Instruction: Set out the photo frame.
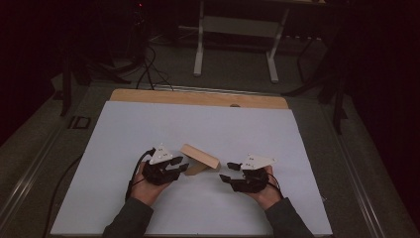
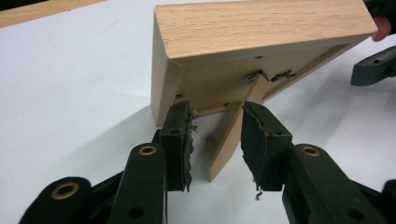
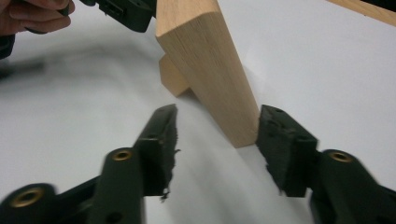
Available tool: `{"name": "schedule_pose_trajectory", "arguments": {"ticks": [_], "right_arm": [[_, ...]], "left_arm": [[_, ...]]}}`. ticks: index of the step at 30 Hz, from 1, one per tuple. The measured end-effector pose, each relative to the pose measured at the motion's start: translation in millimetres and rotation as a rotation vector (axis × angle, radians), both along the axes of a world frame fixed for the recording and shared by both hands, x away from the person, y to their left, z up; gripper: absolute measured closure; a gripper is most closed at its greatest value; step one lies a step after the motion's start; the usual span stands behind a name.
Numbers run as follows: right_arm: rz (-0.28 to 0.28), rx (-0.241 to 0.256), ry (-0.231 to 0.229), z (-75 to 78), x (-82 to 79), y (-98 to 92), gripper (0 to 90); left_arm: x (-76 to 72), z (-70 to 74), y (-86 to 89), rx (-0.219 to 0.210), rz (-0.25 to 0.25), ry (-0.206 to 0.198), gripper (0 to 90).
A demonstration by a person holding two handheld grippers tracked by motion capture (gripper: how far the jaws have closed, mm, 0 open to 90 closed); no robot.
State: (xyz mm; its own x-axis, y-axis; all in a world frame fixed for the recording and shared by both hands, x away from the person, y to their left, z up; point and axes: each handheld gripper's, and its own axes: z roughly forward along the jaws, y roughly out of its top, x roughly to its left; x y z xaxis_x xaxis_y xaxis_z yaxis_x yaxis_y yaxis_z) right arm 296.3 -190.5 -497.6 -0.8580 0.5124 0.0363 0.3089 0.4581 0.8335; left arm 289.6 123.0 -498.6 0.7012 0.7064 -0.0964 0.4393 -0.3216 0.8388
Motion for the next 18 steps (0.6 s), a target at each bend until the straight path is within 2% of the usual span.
{"name": "schedule_pose_trajectory", "arguments": {"ticks": [5, 11, 18], "right_arm": [[0.001, -0.006, 0.005, -1.4, 1.9, -3.4, 61.2], [-0.033, -0.017, -0.011, -1.3, 5.3, -1.6, 87.6], [-0.097, -0.006, -0.018, 1.7, 13.9, 5.0, 89.8]], "left_arm": [[1.2, 0.0, -0.2, -0.006, 0.005, -0.003, 69.7], [3.9, -2.0, -1.6, 0.002, 0.010, 0.006, 78.1], [7.2, -2.9, -5.5, 0.011, 0.015, 0.006, 89.5]]}}
